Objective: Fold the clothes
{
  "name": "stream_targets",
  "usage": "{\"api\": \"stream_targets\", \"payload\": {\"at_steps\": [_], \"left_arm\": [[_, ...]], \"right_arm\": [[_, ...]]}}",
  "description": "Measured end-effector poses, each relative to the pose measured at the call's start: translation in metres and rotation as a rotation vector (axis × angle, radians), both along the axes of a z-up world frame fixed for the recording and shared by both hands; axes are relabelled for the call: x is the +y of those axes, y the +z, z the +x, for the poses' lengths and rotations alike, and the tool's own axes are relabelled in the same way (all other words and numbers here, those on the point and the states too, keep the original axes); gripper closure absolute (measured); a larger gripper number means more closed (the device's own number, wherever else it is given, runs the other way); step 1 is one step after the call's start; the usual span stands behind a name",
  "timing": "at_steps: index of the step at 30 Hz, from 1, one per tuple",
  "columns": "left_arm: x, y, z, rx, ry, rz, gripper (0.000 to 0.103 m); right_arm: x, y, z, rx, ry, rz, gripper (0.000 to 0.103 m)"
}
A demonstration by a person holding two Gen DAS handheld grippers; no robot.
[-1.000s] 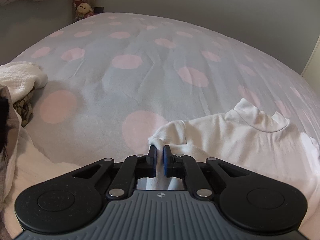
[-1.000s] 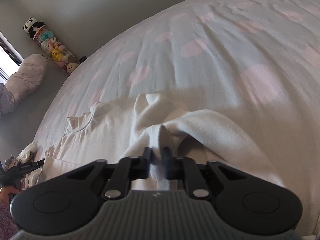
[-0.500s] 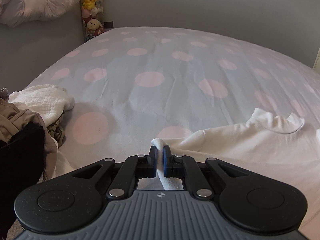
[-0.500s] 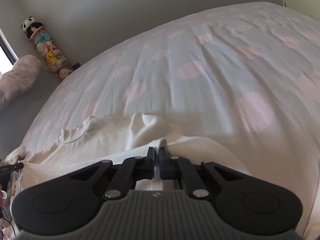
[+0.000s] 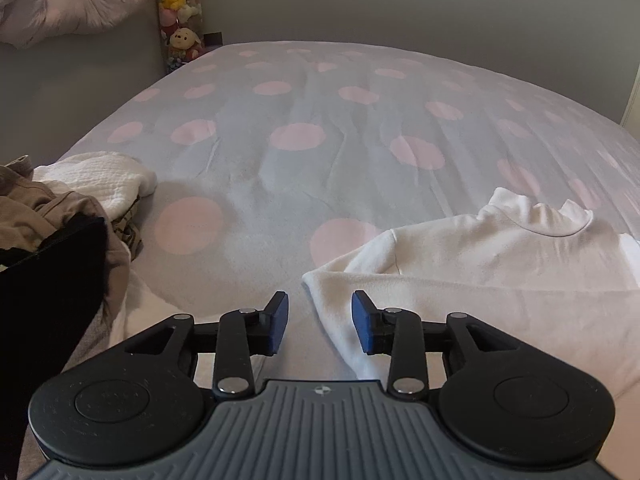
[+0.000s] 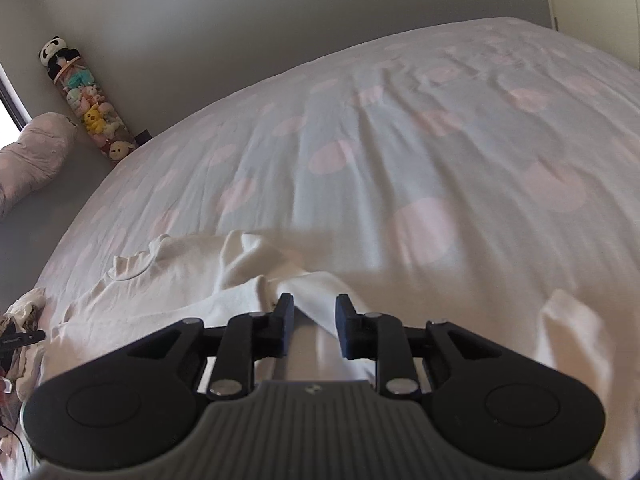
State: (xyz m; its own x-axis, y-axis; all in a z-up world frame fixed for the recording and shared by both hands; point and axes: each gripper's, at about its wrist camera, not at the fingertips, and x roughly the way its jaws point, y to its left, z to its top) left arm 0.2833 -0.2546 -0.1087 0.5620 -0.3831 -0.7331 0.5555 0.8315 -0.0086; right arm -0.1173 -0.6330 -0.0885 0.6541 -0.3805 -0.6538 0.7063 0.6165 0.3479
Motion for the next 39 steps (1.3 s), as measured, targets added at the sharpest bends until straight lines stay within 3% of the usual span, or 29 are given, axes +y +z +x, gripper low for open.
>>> {"api": "stream_targets", "payload": {"at_steps": [5,9,13,17,20,23,25,26,27,31,39], "left_arm": [[0.015,0.011,-0.029,0.005,-0.005,0.031,0.062],[0.02,0.014,-0.06,0.003,-0.039,0.058,0.062],[0.026,0.016,-0.089,0.039,-0.063,0.014,0.061],[0.03,0.018,-0.108,0.069,-0.068,-0.008,0.061],[0.034,0.019,-0.117,0.087,-0.047,-0.032,0.061],[0.042,0.021,-0.125,0.105,-0.009,-0.066,0.061],[0.048,0.022,-0.131,0.117,0.007,-0.087,0.061],[0.049,0.022,-0.134,0.117,0.005,-0.084,0.061],[0.049,0.023,-0.136,0.115,0.001,-0.076,0.061],[0.053,0.021,-0.146,0.115,-0.001,-0.059,0.061],[0.051,0.029,-0.156,0.117,-0.008,-0.105,0.061]], "right_arm": [[-0.01,0.008,-0.054,0.097,-0.115,-0.018,0.074],[-0.018,0.003,-0.079,0.143,-0.2,-0.036,0.057],[-0.033,-0.01,-0.086,0.171,-0.257,-0.011,0.057],[-0.041,-0.018,-0.082,0.121,-0.29,0.047,0.057],[-0.042,-0.03,-0.068,0.18,-0.283,0.039,0.057],[-0.043,-0.042,-0.054,0.249,-0.273,0.027,0.062],[-0.048,-0.05,-0.056,0.262,-0.289,0.054,0.077],[-0.05,-0.051,-0.059,0.258,-0.293,0.065,0.092],[-0.051,-0.049,-0.063,0.243,-0.293,0.076,0.097],[-0.051,-0.006,-0.088,0.183,-0.316,0.023,0.098],[-0.05,0.085,-0.143,0.07,-0.38,-0.104,0.1]]}}
